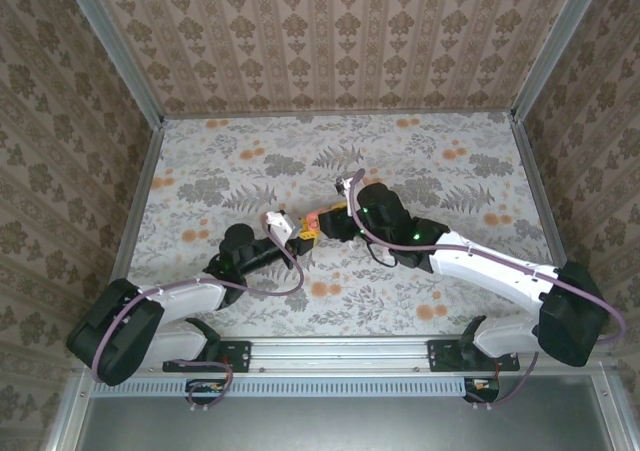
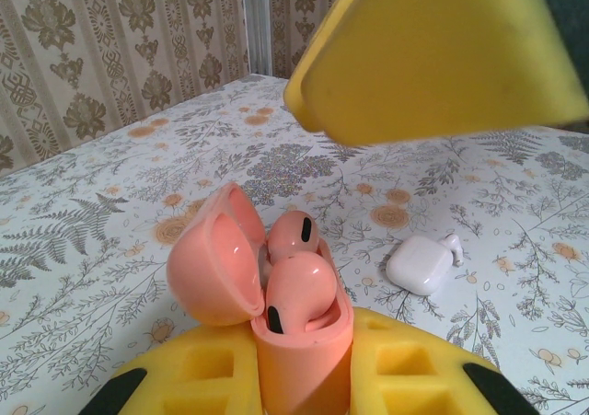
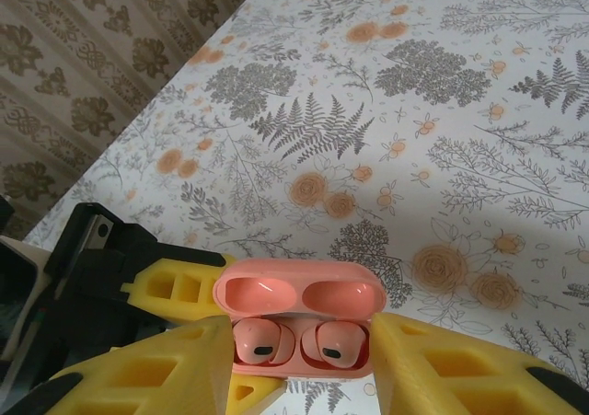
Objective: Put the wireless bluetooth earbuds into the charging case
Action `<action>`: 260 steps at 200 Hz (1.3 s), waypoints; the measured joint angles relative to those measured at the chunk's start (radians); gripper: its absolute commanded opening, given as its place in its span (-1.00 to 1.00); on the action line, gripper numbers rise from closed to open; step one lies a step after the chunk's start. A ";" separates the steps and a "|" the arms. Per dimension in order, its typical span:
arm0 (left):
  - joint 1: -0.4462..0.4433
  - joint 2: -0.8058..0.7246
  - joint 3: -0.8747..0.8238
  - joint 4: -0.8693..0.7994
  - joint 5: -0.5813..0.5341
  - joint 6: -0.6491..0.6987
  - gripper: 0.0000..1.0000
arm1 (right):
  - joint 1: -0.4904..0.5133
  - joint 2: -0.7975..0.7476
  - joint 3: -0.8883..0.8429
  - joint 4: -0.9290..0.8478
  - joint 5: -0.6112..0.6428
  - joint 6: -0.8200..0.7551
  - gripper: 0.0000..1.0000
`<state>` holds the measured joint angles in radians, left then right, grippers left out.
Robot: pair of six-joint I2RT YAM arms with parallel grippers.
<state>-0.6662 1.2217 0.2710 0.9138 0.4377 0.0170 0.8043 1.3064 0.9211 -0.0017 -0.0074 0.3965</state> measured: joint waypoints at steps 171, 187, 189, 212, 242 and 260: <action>0.000 -0.058 0.016 -0.017 0.046 -0.048 -0.82 | -0.225 -0.180 -0.193 0.014 -0.168 -0.094 0.32; 0.007 -0.058 0.021 -0.032 0.065 -0.049 -0.82 | -0.249 -0.201 -0.212 0.015 -0.207 -0.139 0.38; 0.008 -0.058 0.021 -0.034 0.067 -0.049 -0.82 | -0.252 -0.203 -0.215 0.015 -0.212 -0.146 0.38; 0.020 -0.058 0.033 -0.055 0.095 -0.052 -0.82 | -0.272 -0.240 -0.232 0.006 -0.274 -0.253 0.42; 0.028 -0.058 0.049 -0.067 0.132 -0.056 -0.82 | -0.283 -0.332 -0.256 -0.006 -0.340 -0.435 0.73; 0.033 -0.058 0.059 -0.069 0.151 -0.059 -0.81 | -0.288 -0.380 -0.273 -0.008 -0.360 -0.515 0.83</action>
<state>-0.6331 1.1633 0.3298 0.8448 0.5888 -0.0418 0.5159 0.9260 0.6483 -0.0097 -0.3676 -0.1184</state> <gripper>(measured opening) 0.195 0.894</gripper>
